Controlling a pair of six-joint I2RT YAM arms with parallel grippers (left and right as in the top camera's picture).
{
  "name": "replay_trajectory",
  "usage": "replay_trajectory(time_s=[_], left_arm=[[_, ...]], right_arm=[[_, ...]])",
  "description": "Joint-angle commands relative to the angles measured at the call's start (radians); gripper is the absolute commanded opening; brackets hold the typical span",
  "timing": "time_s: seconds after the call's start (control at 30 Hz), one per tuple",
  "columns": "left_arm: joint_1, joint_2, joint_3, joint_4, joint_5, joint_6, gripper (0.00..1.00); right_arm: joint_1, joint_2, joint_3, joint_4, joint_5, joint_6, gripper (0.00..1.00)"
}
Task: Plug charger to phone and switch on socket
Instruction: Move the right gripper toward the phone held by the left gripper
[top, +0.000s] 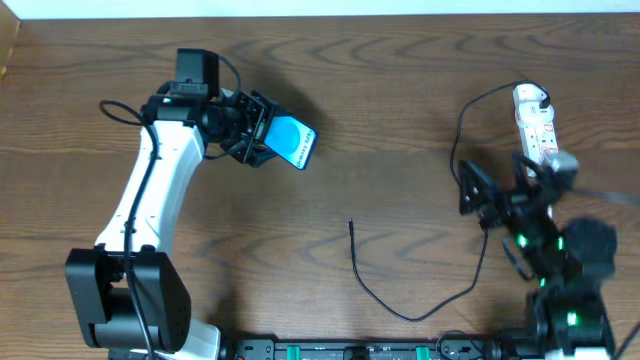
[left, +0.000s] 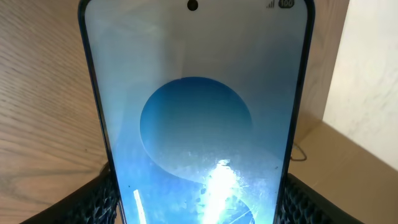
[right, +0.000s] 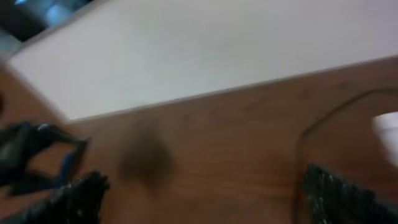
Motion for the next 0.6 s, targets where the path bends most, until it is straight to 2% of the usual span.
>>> replay_trajectory(time_s=[0.0, 0.13, 0.23, 0.37, 0.57], left_arm=[[-0.024, -0.021, 0.005, 0.013, -0.013, 0.013, 0.08], [-0.038, -0.021, 0.005, 0.023, -0.012, 0.013, 0.08], [-0.049, -0.021, 0.005, 0.034, -0.012, 0.013, 0.07], [-0.065, -0.021, 0.005, 0.037, -0.012, 0.009, 0.07], [-0.088, -0.021, 0.005, 0.037, -0.012, -0.012, 0.07]], right_arm=[[-0.006, 0.148, 0.089, -0.003, -0.248, 0.011, 0.99], [-0.006, 0.325, 0.169, 0.012, -0.417, 0.049, 0.99], [-0.004, 0.448, 0.185, 0.113, -0.523, 0.126, 0.99], [-0.004, 0.567, 0.185, 0.209, -0.527, 0.291, 0.99], [-0.005, 0.665, 0.184, 0.226, -0.514, 0.332, 0.99]])
